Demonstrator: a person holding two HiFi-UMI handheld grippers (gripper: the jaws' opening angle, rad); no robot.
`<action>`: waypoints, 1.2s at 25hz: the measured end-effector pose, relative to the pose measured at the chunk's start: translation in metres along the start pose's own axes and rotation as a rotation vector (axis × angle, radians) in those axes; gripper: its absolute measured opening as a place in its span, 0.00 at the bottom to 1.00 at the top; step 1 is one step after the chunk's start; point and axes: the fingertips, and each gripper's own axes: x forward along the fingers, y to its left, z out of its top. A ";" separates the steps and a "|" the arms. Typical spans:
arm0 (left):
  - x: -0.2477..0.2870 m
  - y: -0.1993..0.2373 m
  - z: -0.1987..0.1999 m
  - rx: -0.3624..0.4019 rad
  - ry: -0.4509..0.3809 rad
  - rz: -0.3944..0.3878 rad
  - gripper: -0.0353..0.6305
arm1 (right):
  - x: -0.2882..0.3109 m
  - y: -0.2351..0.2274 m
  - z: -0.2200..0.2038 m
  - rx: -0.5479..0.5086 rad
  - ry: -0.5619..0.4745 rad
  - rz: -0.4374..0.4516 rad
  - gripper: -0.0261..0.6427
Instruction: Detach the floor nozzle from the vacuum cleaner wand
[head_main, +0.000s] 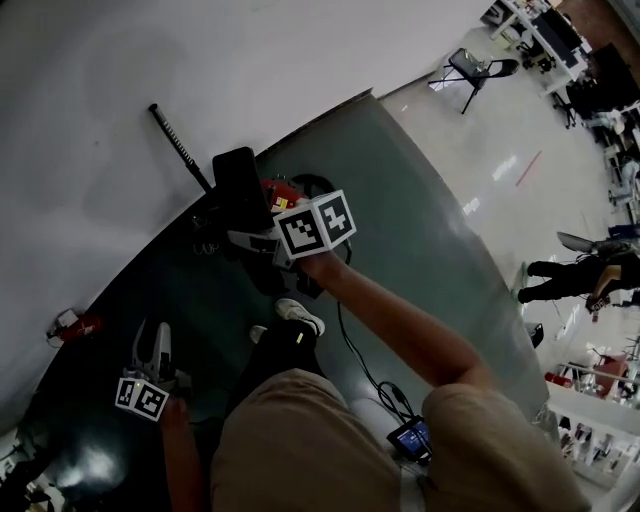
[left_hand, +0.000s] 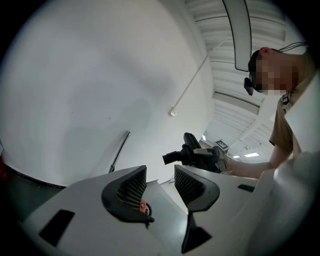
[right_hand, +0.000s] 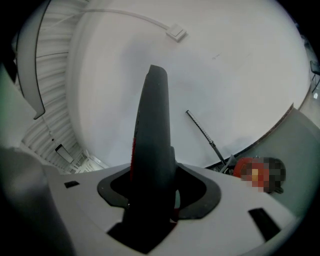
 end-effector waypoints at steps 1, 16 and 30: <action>0.004 0.000 -0.002 -0.005 0.003 -0.001 0.33 | 0.000 0.000 0.002 -0.011 0.005 0.001 0.38; 0.037 0.010 0.005 0.027 0.049 0.016 0.33 | 0.007 -0.007 -0.005 0.031 0.037 0.036 0.38; -0.005 0.031 0.005 0.019 -0.040 0.128 0.33 | -0.031 -0.037 -0.010 0.019 -0.125 -0.057 0.38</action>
